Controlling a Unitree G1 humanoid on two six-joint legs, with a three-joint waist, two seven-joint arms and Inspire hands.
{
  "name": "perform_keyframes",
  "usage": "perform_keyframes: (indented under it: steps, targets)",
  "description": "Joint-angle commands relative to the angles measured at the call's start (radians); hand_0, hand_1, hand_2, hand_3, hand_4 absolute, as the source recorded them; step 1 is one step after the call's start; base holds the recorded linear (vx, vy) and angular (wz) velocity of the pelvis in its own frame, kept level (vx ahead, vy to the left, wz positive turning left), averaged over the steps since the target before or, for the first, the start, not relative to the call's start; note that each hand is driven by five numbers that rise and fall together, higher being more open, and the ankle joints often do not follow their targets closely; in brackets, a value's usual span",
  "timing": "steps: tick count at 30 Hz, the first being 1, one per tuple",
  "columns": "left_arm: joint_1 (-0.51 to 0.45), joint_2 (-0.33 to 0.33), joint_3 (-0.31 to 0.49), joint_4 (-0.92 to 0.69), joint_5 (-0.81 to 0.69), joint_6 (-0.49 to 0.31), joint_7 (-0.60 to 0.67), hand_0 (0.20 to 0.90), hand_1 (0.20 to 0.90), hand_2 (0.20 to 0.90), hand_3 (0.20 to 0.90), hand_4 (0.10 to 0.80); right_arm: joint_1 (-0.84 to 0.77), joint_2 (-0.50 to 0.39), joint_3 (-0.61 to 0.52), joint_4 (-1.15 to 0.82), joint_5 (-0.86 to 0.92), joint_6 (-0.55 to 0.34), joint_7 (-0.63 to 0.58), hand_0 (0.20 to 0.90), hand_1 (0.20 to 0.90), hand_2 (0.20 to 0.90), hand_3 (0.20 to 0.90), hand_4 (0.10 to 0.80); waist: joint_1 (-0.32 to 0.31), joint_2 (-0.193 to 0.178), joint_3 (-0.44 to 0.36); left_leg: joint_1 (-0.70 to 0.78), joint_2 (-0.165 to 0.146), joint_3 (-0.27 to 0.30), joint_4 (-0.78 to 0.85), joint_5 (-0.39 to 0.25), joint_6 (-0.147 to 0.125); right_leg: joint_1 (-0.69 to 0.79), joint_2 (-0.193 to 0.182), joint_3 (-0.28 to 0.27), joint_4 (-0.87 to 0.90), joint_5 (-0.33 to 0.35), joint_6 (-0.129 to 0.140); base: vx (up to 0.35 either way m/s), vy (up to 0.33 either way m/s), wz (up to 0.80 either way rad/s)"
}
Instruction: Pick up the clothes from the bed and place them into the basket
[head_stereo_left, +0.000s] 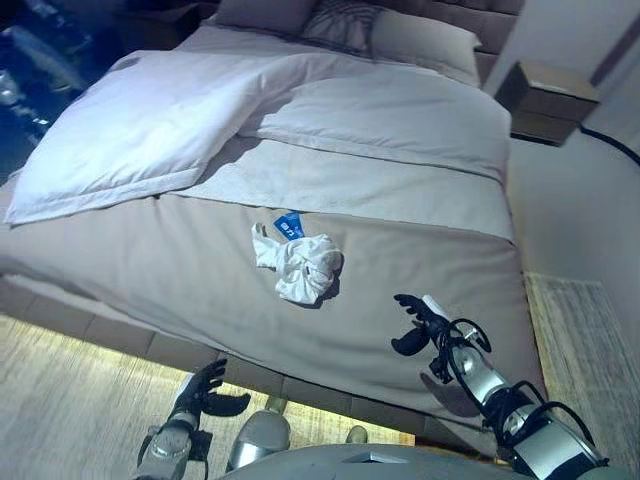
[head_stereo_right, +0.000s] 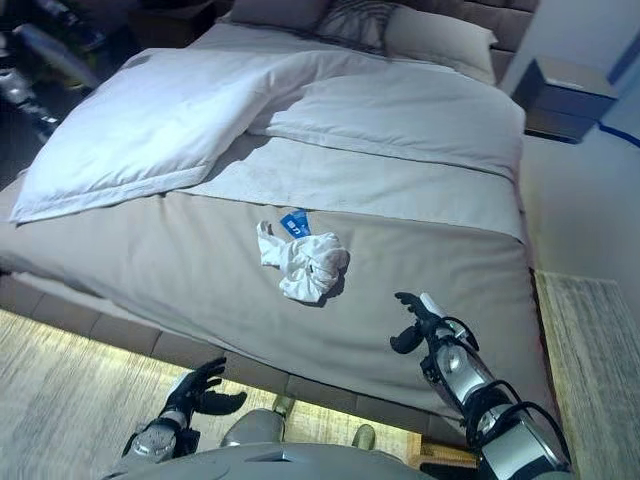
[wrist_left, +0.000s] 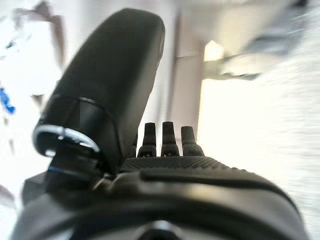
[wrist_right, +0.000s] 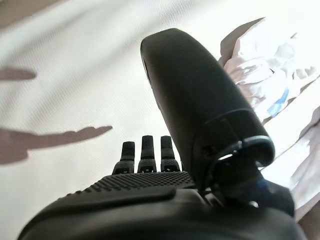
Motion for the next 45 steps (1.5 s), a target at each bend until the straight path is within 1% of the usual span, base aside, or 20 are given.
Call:
perform_keyframes:
  steps: [1,7,13,14,15,17,18,20,22,23,26,27,29,32,36,37,39,40,41,45]
  targets:
    - [-0.106,0.040,0.000,-0.046,-0.064,-0.067,-0.004,0.900,0.900,0.900,0.900,0.800,-0.297,-0.076,0.045,-0.020,-0.025,-0.051,-0.135,0.900,0.900,0.900,0.900,0.800,0.072,-0.011,0.038,-0.045,-0.067,0.061,0.033,-0.035,0.021,-0.096,-0.037,-0.010,0.154,0.025,-0.006,-0.138,-0.097,0.21]
    - [-0.184,0.100,0.011,-0.113,-0.132,-0.090,-0.045,0.900,0.900,0.900,0.900,0.800,-0.512,-0.121,0.087,0.031,-0.024,-0.017,-0.197,0.900,0.900,0.900,0.900,0.800,0.147,-0.020,0.147,-0.157,-0.073,0.004,0.068,-0.019,0.014,-0.172,-0.028,-0.075,0.173,0.032,-0.018,-0.109,-0.155,0.35]
    - [-0.190,0.125,0.025,-0.178,-0.149,-0.101,-0.046,0.900,0.900,0.900,0.900,0.800,-0.633,-0.150,0.128,0.046,0.001,0.047,-0.182,0.900,0.900,0.900,0.900,0.800,0.203,-0.027,0.236,-0.287,-0.100,-0.025,0.225,-0.055,0.002,-0.220,-0.041,-0.122,0.209,0.034,-0.035,0.017,-0.089,0.16]
    - [-0.189,0.129,0.024,-0.191,-0.165,-0.105,-0.040,0.900,0.900,0.900,0.900,0.800,-0.672,-0.162,0.134,0.063,0.023,0.078,-0.172,0.900,0.900,0.900,0.900,0.800,0.217,-0.018,0.259,-0.338,-0.113,-0.026,0.285,-0.069,0.003,-0.252,-0.048,-0.138,0.240,0.027,-0.042,0.090,-0.072,0.18]
    - [-0.188,0.131,0.026,-0.192,-0.179,-0.108,-0.039,0.900,0.900,0.900,0.900,0.800,-0.693,-0.168,0.135,0.077,0.046,0.111,-0.164,0.900,0.900,0.900,0.900,0.800,0.224,-0.014,0.270,-0.360,-0.118,-0.030,0.325,-0.112,0.003,-0.266,-0.046,-0.130,0.266,0.001,-0.037,0.095,-0.077,0.17]
    - [-0.187,0.134,0.030,-0.202,-0.198,-0.104,-0.037,0.900,0.900,0.900,0.900,0.800,-0.716,-0.177,0.130,0.101,0.038,0.184,-0.168,0.900,0.900,0.900,0.900,0.800,0.237,-0.002,0.288,-0.405,-0.130,-0.030,0.372,-0.123,0.007,-0.303,-0.055,-0.146,0.307,-0.009,-0.042,0.039,-0.046,0.17]
    - [-0.187,0.138,0.040,-0.218,-0.201,-0.108,-0.044,0.900,0.900,0.900,0.900,0.800,-0.744,-0.190,0.131,0.130,0.012,0.260,-0.178,0.900,0.900,0.900,0.900,0.800,0.243,0.012,0.304,-0.450,-0.145,-0.026,0.408,-0.127,0.013,-0.351,-0.065,-0.159,0.352,-0.014,-0.042,-0.037,-0.009,0.24]
    - [-0.189,0.140,0.042,-0.230,-0.217,-0.122,-0.048,0.900,0.900,0.900,0.900,0.800,-0.772,-0.203,0.131,0.157,0.023,0.308,-0.178,0.900,0.900,0.900,0.900,0.800,0.245,0.029,0.319,-0.493,-0.159,-0.025,0.441,-0.128,0.019,-0.400,-0.072,-0.162,0.395,-0.022,-0.044,-0.094,0.045,0.24]
    - [-0.186,0.139,0.046,-0.257,-0.281,-0.141,-0.048,0.900,0.900,0.900,0.900,0.800,-0.824,-0.228,0.139,0.201,0.004,0.363,-0.174,0.900,0.900,0.900,0.900,0.800,0.242,0.064,0.337,-0.553,-0.172,-0.012,0.488,-0.126,0.029,-0.488,-0.089,-0.159,0.475,-0.043,-0.049,-0.162,0.180,0.21]
    - [-0.179,0.138,0.055,-0.287,-0.320,-0.149,-0.044,0.900,0.900,0.900,0.900,0.800,-0.849,-0.242,0.146,0.207,0.027,0.367,-0.149,0.900,0.900,0.900,0.900,0.800,0.236,0.090,0.354,-0.598,-0.177,0.003,0.529,-0.130,0.039,-0.557,-0.105,-0.143,0.547,-0.064,-0.053,-0.137,0.175,0.11]
    - [-0.169,0.141,0.066,-0.331,-0.346,-0.144,-0.028,0.900,0.900,0.900,0.900,0.800,-0.868,-0.258,0.165,0.200,0.048,0.368,-0.131,0.900,0.900,0.900,0.900,0.800,0.231,0.113,0.373,-0.676,-0.193,0.027,0.619,-0.151,0.053,-0.654,-0.137,-0.115,0.655,-0.093,-0.055,-0.098,0.108,0.03]
    - [-0.165,0.145,0.071,-0.346,-0.358,-0.138,-0.022,0.900,0.900,0.900,0.900,0.800,-0.878,-0.268,0.166,0.195,0.059,0.355,-0.121,0.900,0.900,0.900,0.900,0.800,0.229,0.118,0.377,-0.717,-0.198,0.041,0.668,-0.171,0.062,-0.703,-0.156,-0.100,0.711,-0.109,-0.053,-0.090,0.072,-0.13]
    - [-0.166,0.149,0.081,-0.362,-0.372,-0.122,-0.021,0.900,0.900,0.900,0.900,0.800,-0.902,-0.280,0.174,0.198,0.074,0.329,-0.104,0.900,0.900,0.900,0.900,0.800,0.223,0.130,0.384,-0.768,-0.206,0.056,0.731,-0.191,0.069,-0.759,-0.171,-0.080,0.770,-0.124,-0.054,-0.097,0.089,-0.11]
    - [-0.156,0.157,0.094,-0.392,-0.429,-0.102,-0.020,0.900,0.900,0.900,0.900,0.800,-0.933,-0.295,0.184,0.203,0.097,0.286,-0.079,0.900,0.900,0.900,0.900,0.800,0.207,0.155,0.385,-0.832,-0.215,0.078,0.819,-0.225,0.078,-0.830,-0.168,-0.051,0.846,-0.150,-0.063,-0.091,0.122,-0.07]
    - [-0.130,0.166,0.121,-0.400,-0.447,-0.103,-0.022,0.900,0.900,0.900,0.900,0.800,-0.927,-0.301,0.185,0.200,0.122,0.251,-0.034,0.900,0.900,0.900,0.900,0.800,0.199,0.165,0.385,-0.853,-0.212,0.083,0.854,-0.249,0.081,-0.857,-0.157,-0.037,0.883,-0.171,-0.071,-0.017,0.024,0.07]
    - [-0.127,0.169,0.125,-0.397,-0.452,-0.102,-0.025,0.900,0.900,0.900,0.900,0.800,-0.927,-0.301,0.183,0.201,0.131,0.249,-0.025,0.731,0.731,0.731,0.702,0.602,0.197,0.167,0.385,-0.854,-0.212,0.081,0.856,-0.250,0.079,-0.859,-0.155,-0.035,0.887,-0.173,-0.073,0.011,0.017,-0.36]
    - [-0.118,0.167,0.136,-0.387,-0.451,-0.110,-0.039,0.900,0.900,0.900,0.900,0.800,-0.925,-0.298,0.181,0.208,0.126,0.243,-0.007,0.592,0.592,0.592,0.540,0.440,0.194,0.171,0.385,-0.849,-0.211,0.080,0.853,-0.249,0.079,-0.857,-0.149,-0.033,0.887,-0.173,-0.075,0.017,0.021,-0.35]
    - [-0.117,0.166,0.138,-0.385,-0.452,-0.111,-0.044,0.900,0.900,0.900,0.900,0.800,-0.923,-0.300,0.180,0.212,0.128,0.235,0.000,0.394,0.394,0.394,0.310,0.210,0.192,0.172,0.385,-0.843,-0.211,0.079,0.847,-0.247,0.077,-0.851,-0.146,-0.033,0.879,-0.172,-0.076,0.020,0.011,0.16]
    - [-0.115,0.166,0.139,-0.388,-0.455,-0.112,-0.047,0.900,0.900,0.900,0.900,0.800,-0.917,-0.300,0.176,0.212,0.131,0.231,0.000,0.300,0.300,0.300,0.200,0.100,0.191,0.173,0.385,-0.837,-0.212,0.077,0.841,-0.244,0.076,-0.846,-0.145,-0.035,0.872,-0.169,-0.075,0.023,0.000,0.25]
    - [-0.104,0.174,0.130,-0.405,-0.457,-0.117,-0.056,0.900,0.900,0.900,0.900,0.800,-0.904,-0.304,0.163,0.218,0.137,0.228,0.000,0.300,0.300,0.300,0.200,0.100,0.191,0.173,0.385,-0.797,-0.211,0.068,0.803,-0.235,0.070,-0.807,-0.140,-0.042,0.831,-0.159,-0.072,0.017,-0.015,0.06]
